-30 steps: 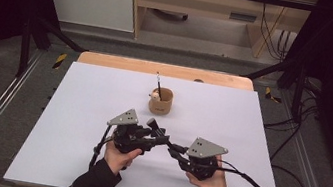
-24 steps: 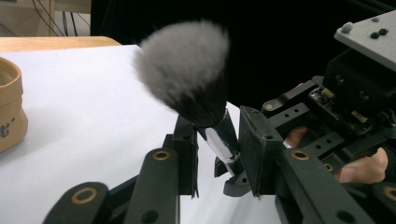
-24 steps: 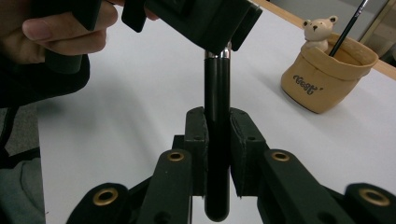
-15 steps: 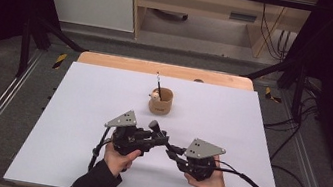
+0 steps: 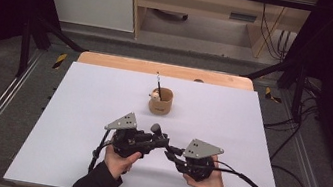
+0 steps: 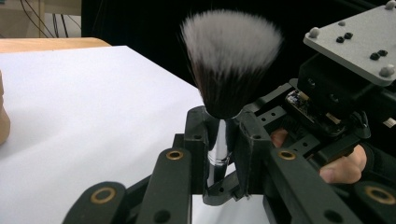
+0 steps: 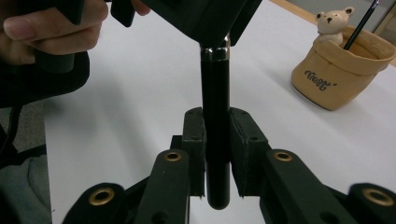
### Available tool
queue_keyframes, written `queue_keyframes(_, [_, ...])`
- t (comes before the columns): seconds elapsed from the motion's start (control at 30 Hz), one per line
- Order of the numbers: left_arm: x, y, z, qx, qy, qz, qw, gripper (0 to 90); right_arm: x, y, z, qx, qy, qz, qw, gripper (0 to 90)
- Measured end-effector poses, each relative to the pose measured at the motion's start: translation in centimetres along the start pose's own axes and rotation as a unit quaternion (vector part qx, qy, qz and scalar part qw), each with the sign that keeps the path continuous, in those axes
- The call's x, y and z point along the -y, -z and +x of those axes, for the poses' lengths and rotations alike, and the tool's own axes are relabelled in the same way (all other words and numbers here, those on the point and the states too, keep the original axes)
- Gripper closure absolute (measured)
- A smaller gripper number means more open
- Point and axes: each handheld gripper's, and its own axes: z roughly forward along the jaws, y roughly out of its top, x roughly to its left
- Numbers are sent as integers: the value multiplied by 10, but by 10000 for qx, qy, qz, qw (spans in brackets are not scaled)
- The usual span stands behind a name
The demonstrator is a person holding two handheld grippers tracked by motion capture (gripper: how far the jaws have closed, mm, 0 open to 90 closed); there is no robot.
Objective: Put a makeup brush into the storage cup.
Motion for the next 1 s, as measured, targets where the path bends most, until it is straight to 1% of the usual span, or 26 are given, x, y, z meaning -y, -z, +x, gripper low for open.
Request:
queue_keyframes(0.07, [0, -1, -1, -97, -54, 57, 9999, 764, 0, -1, 0, 9, -48, -13, 10000, 686])
queue_keyframes(0.1, [0, -1, -1, -104, -34, 77, 9999, 764, 0, -1, 0, 35, -62, -24, 10000, 662])
queue_keyframes(0.13, [1, -2, -1, -157, -45, 97, 9998, 764, 0, 0, 0, 59, -69, -31, 10000, 636])
queue_keyframes(0.17, [1, -2, -2, -219, -70, 118, 9997, 765, -1, 0, -1, 97, -108, -43, 9999, 597])
queue_keyframes(0.2, [1, -2, -2, -230, -69, 120, 9996, 764, -1, 0, -1, 113, -150, -60, 9998, 569])
queue_keyframes(0.23, [1, -2, -2, -242, -61, 120, 9996, 764, -2, 1, -1, 131, -199, -68, 9997, 567])
queue_keyframes(0.27, [1, -3, -3, -302, -55, 124, 9995, 764, -2, 1, -2, 134, -209, -93, 9996, 560])
queue_keyframes(0.33, [1, -3, -3, -349, -66, 151, 9993, 765, -3, 2, -2, 151, -228, -130, 9995, 557])
queue_keyframes(0.47, [2, -6, -4, -374, -61, 174, 9991, 764, -4, 1, -1, 157, -262, -151, 9994, 583])
queue_keyframes(0.63, [3, -9, -6, -420, -70, 208, 9989, 765, -5, -1, 0, 151, -299, -150, 9993, 653])
queue_keyframes(0.87, [3, -10, -7, -400, -85, 252, 9988, 765, -5, -2, 0, 136, -318, -171, 9993, 756])
queue_keyframes(1.0, [3, -10, -7, -387, -68, 250, 9989, 765, -5, -2, 1, 83, -296, -163, 9994, 780])
